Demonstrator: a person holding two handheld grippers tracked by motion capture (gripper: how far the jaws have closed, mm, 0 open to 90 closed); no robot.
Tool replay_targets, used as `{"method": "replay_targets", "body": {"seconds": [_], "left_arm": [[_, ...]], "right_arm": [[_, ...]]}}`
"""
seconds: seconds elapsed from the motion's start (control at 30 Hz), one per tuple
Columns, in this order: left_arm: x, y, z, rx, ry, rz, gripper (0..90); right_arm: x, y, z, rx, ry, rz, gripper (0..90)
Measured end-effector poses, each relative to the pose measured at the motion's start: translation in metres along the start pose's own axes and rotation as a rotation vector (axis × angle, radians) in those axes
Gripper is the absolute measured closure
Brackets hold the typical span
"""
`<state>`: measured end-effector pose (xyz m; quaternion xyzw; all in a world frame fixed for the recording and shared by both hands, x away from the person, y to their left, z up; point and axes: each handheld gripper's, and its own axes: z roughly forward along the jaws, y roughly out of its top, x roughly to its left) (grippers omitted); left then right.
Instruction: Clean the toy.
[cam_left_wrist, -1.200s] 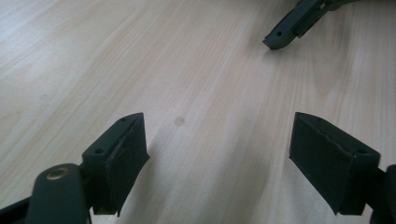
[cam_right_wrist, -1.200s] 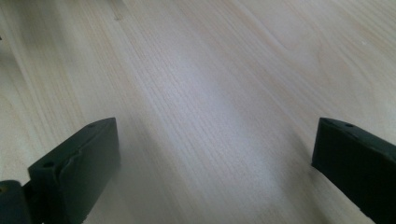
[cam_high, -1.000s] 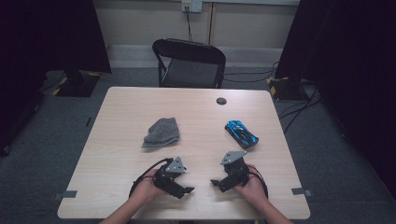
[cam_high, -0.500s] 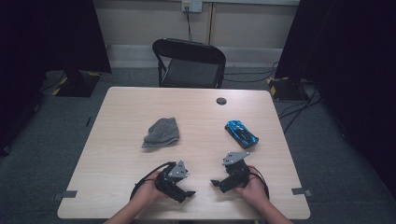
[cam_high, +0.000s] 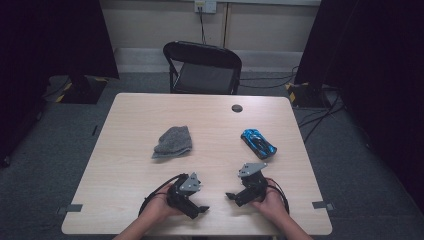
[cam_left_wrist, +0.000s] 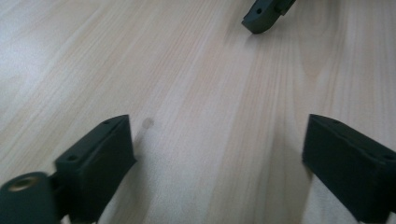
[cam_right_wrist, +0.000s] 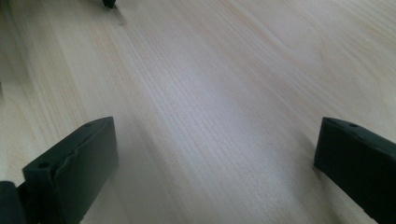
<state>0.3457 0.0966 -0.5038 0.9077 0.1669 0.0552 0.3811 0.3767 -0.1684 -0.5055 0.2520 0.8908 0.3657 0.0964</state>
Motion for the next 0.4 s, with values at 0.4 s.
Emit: {"method": "replay_targets", "body": {"seconds": [0.4], "left_arm": [[0.005,-0.0002,0.0004,0.005,0.013,-0.017,0.0]], "right_arm": [[0.0019,0.0009,0.0008,0.002,-0.017,0.017,0.0]]}}
